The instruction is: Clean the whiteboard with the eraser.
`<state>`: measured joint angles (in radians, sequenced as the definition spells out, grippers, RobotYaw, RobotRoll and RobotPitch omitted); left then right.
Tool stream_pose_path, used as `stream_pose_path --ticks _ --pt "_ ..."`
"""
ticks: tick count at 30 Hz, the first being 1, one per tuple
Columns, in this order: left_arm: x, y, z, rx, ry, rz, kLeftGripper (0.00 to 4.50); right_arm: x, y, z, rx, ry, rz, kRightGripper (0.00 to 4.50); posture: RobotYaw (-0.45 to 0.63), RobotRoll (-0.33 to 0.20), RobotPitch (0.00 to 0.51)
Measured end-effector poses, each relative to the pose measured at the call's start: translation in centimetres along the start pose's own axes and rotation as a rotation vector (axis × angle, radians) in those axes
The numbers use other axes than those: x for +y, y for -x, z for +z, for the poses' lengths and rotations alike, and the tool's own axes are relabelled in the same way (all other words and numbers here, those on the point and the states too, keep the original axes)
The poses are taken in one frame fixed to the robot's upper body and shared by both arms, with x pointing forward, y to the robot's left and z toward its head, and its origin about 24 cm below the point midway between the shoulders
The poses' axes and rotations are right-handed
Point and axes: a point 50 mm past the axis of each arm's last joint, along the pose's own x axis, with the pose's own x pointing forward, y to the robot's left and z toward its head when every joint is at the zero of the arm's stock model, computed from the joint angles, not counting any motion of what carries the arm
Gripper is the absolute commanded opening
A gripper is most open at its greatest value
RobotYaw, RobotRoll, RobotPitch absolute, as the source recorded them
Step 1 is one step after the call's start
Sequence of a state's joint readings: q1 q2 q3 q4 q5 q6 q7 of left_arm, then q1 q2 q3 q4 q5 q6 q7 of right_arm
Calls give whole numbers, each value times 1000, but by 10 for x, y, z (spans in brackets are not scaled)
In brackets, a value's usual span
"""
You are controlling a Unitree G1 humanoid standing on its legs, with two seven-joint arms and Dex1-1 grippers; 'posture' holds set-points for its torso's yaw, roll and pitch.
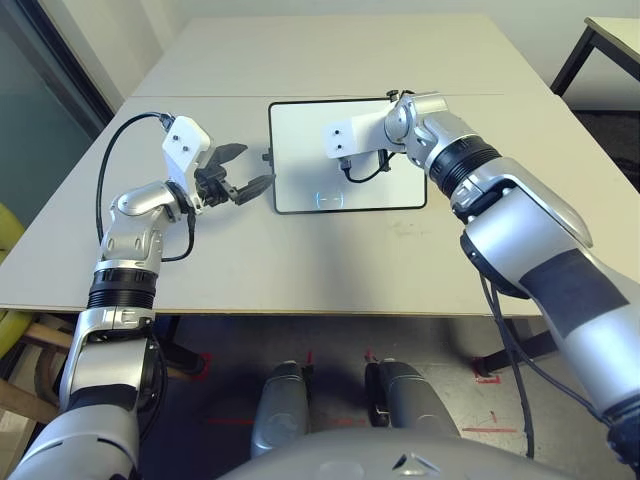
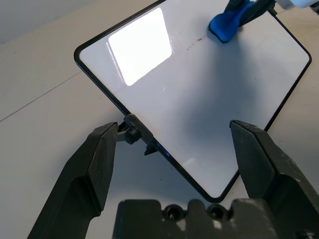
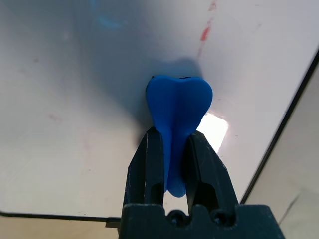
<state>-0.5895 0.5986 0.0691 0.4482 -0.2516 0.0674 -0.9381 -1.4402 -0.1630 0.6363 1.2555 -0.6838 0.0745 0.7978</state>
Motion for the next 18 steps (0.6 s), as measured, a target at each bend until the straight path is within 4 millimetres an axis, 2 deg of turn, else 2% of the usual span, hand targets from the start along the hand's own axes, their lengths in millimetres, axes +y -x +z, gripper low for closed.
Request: stream_pose_path --ticks 4,8,12,18 --pt "-2 -4 1 -14 6 -7 4500 1 7 -11 -18 7 66 368 -33 0 62" --pt "-2 -12 11 -52 -7 -23 4500 11 17 -31 -20 -60 148 368 -77 0 65" --pt "-3 -19 11 -62 6 -35 4500 26 37 -59 0 -201 212 368 -108 0 68" --pt "-7 -27 5 -62 25 -61 4500 37 69 -98 48 -484 260 368 -150 0 70"
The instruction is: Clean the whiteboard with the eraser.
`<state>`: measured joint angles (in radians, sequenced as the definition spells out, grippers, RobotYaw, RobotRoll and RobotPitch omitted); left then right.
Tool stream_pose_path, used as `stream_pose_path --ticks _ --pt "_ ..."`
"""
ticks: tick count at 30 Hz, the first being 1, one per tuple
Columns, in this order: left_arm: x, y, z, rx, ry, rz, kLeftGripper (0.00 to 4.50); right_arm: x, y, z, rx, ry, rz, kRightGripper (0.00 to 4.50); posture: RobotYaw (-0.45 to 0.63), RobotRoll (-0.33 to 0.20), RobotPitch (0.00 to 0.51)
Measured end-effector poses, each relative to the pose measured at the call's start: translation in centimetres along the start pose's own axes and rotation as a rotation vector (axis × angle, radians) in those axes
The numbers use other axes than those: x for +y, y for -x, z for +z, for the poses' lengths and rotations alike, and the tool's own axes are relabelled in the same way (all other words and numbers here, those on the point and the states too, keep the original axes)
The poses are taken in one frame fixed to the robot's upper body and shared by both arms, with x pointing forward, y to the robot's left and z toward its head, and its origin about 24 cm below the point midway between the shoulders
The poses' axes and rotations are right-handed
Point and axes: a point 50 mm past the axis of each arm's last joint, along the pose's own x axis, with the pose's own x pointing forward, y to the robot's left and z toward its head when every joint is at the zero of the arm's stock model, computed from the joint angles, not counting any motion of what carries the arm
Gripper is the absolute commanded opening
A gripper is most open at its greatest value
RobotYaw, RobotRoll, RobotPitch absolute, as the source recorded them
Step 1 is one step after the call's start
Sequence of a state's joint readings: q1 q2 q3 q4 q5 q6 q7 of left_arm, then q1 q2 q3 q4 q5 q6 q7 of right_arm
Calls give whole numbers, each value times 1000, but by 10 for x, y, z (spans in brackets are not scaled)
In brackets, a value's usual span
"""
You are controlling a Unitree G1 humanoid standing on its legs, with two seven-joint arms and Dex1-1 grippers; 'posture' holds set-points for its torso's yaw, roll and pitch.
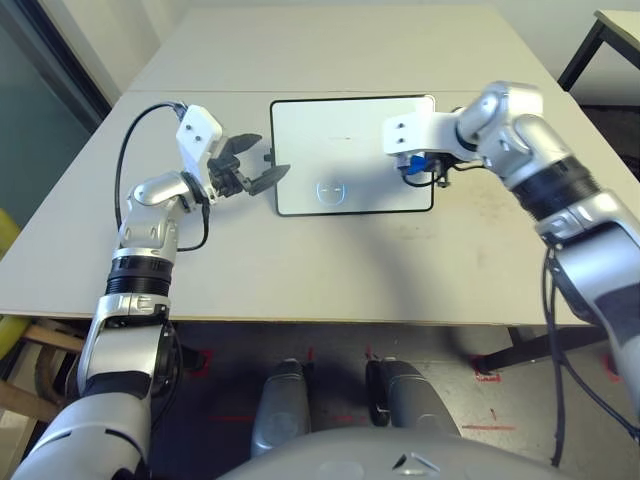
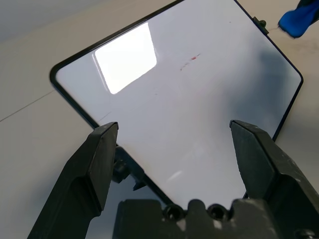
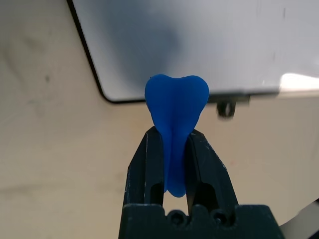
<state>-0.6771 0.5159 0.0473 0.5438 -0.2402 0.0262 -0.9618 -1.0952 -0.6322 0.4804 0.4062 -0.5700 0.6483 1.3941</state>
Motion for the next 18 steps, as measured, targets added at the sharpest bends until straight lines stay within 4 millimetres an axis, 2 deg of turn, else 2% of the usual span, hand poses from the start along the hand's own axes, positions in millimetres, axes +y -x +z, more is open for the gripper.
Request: stream_pose_path --ticks 3,6,10,18 --pt "1 -2 0 -2 -1 -5 4500 -2 3 -19 17 -172 18 368 -165 0 70" --pt "-2 -7 1 -11 -7 -22 4500 -6 -3 -47 56 -418 35 368 -170 0 68" --pt "-3 -9 -4 0 10 -25 4500 -10 -14 -70 97 -646 21 368 -158 0 69" --pt "-3 -9 -2 -4 -3 -31 4500 -3 -42 -81 76 -970 -4 368 -111 0 74"
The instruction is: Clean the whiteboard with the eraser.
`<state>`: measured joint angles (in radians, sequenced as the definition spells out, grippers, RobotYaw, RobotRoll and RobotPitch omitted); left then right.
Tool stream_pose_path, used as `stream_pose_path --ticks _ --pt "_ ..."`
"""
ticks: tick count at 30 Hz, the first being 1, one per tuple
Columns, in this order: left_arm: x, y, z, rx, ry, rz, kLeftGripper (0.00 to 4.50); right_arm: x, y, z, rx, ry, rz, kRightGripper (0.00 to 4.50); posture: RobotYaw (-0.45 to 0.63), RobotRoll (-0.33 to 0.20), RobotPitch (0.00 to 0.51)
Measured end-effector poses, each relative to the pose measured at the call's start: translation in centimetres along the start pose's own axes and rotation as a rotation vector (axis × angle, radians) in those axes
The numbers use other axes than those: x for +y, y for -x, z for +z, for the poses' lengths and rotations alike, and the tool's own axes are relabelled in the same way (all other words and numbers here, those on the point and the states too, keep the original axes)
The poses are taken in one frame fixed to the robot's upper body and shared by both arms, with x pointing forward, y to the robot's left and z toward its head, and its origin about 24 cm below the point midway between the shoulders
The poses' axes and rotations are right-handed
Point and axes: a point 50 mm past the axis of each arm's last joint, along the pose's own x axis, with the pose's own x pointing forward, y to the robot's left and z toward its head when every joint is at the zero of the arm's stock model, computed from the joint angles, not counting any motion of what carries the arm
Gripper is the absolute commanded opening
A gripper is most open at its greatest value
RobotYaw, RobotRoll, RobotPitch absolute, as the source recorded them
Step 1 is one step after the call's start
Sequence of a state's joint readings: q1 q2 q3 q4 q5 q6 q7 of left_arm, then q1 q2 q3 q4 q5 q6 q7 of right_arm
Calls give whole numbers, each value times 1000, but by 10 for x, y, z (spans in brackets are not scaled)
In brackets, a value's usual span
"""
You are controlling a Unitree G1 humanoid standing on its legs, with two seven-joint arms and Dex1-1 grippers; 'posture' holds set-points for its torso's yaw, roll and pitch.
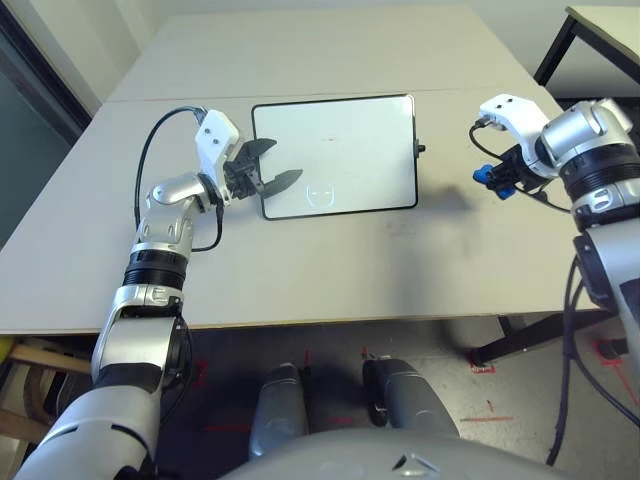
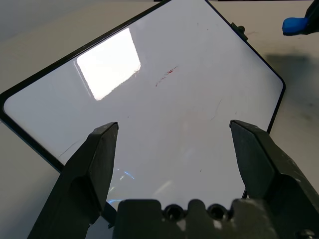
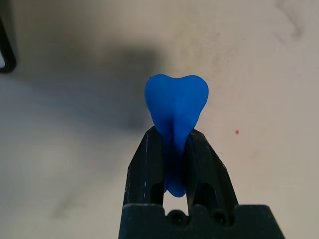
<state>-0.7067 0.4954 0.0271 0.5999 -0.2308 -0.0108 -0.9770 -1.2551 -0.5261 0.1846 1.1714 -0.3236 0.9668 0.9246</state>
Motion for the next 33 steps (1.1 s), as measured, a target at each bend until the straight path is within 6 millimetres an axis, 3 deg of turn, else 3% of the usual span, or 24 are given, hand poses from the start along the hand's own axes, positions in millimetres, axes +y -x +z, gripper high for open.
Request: stream_pose_path --ticks 10,21,25,29,33 --pt "-1 21 -3 46 -24 27 4500 8 -18 -5 -34 -154 -23 368 -45 0 72" --pt "-4 36 -6 59 10 81 4500 12 -24 -2 -84 -182 -27 4365 -52 0 75" --pt "6 46 3 17 30 158 4500 2 -12 9 -201 -148 -45 4466 -66 0 78" --pt "20 64 14 -18 36 282 4500 -10 10 27 -461 -75 -27 4466 -82 0 87" --pt "35 86 18 -37 61 441 4500 -20 -1 3 -666 -30 5 4466 -95 0 107"
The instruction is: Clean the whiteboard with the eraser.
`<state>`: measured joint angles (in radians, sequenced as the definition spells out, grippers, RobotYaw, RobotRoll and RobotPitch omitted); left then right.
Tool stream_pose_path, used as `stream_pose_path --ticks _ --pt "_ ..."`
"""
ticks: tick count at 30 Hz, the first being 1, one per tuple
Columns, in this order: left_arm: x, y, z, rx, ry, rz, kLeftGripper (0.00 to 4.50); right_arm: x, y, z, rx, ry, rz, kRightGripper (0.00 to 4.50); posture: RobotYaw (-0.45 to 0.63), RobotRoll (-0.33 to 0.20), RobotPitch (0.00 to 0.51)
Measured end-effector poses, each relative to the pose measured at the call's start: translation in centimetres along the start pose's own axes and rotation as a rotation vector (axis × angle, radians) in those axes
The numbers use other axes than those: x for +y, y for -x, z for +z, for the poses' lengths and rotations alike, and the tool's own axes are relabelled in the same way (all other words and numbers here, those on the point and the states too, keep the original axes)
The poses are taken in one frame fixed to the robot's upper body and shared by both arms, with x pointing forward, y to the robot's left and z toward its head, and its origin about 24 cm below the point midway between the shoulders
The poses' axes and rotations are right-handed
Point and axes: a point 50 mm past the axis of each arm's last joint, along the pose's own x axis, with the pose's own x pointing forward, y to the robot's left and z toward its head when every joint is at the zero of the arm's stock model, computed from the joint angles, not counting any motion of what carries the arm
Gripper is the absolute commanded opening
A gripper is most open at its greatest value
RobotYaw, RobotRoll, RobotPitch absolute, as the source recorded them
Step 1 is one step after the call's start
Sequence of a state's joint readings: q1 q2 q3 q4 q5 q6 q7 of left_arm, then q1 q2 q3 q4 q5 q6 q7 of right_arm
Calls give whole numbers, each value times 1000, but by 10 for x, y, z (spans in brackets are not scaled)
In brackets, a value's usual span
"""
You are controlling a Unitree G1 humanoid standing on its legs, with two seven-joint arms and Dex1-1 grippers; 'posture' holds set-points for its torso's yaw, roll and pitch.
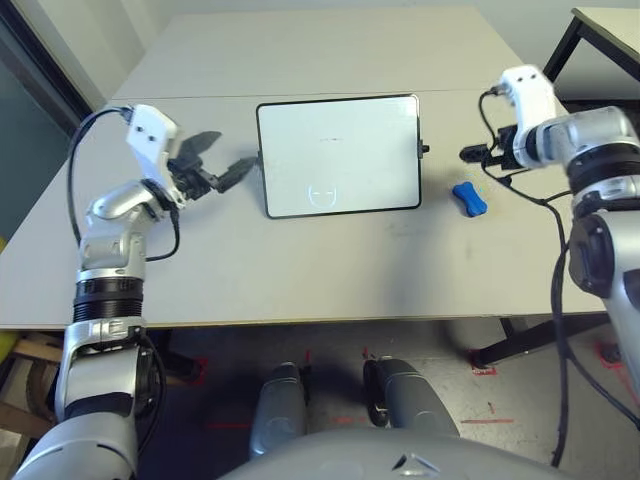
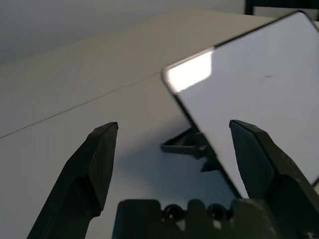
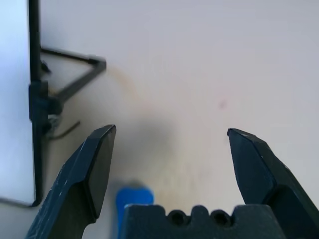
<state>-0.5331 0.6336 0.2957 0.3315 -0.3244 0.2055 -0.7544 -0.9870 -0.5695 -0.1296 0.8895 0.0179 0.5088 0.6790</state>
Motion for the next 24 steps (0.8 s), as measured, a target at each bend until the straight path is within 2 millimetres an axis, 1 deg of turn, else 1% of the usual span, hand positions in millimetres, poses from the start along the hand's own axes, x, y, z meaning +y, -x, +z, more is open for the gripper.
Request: stream_pose_path --ticks 2,4,8,11,13,15,20,24 --pt "10 7 3 -13 10 71 4500 -1 5 -14 -113 17 22 4466 -107 0 119" --pt "20 13 2 -15 31 149 4500 -2 12 -21 -208 16 22 4466 -115 0 127" --pt "38 25 -14 19 107 310 4500 -8 29 -25 -402 -8 -37 4466 -121 0 132" --pt "46 31 -25 44 146 383 4500 -12 37 -40 -442 -28 -86 4466 -122 0 131" --pt "49 34 -29 49 160 408 4500 -12 37 -52 -453 -54 -101 4466 -123 0 130" --pt "50 36 -31 51 170 422 4500 -11 36 -57 -463 -65 -113 4466 -127 0 127" --pt "57 42 -39 25 223 470 4500 -15 40 -55 -515 -78 -164 4466 -134 0 121" --pt "58 43 -42 22 228 480 4500 -17 39 -57 -515 -102 -176 4466 -127 0 115"
